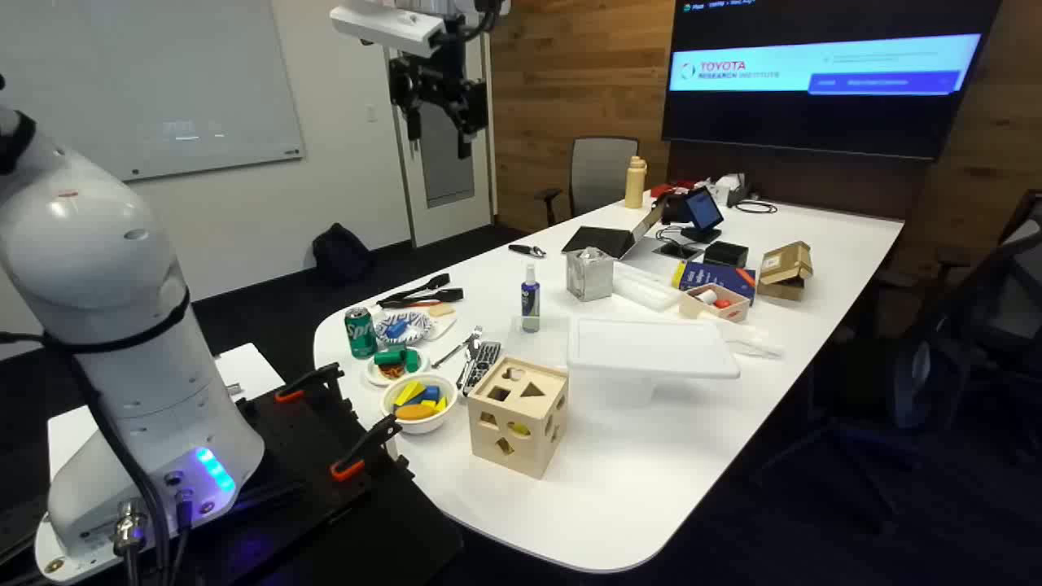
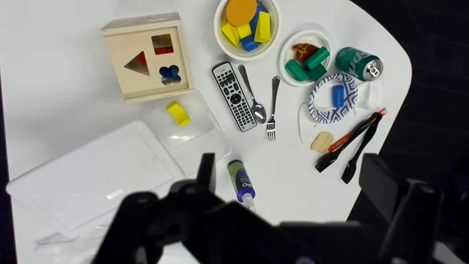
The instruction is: Move some items in the white bowl into the transparent bowl
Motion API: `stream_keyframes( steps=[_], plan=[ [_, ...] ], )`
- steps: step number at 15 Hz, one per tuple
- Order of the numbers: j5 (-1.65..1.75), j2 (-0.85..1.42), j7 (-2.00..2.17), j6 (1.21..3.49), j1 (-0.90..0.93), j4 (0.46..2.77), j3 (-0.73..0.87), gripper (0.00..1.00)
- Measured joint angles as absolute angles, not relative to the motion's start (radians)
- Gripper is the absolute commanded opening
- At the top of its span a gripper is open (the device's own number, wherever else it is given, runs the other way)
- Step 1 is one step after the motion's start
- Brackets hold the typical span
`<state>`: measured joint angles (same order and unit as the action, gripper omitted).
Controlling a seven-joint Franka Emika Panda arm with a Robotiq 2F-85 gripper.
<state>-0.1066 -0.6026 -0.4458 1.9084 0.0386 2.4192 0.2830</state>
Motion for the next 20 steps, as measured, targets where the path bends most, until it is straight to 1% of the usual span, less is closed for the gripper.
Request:
stream_keyframes(
  steps=[4, 6, 9, 14, 17, 20],
  plan=[
    [-0.114, -0.594, -0.448, 1.915, 0.035, 2.431, 0.284, 1.0],
    [-0.143, -0.566, -0.45, 1.962, 0.036, 2.472, 0.284, 1.0],
    [-0.206, -0.501, -0.451, 2.112, 0.043, 2.585, 0.26, 1.0],
    [-0.405, -0.368, -0.45, 2.445, 0.106, 2.797, 0.216, 1.0],
    [-0.583, -0.24, -0.461, 2.6, 0.184, 2.815, 0.213, 1.0],
    [-0.739, -0.113, -0.468, 2.699, 0.237, 2.811, 0.189, 1.0]
  ],
)
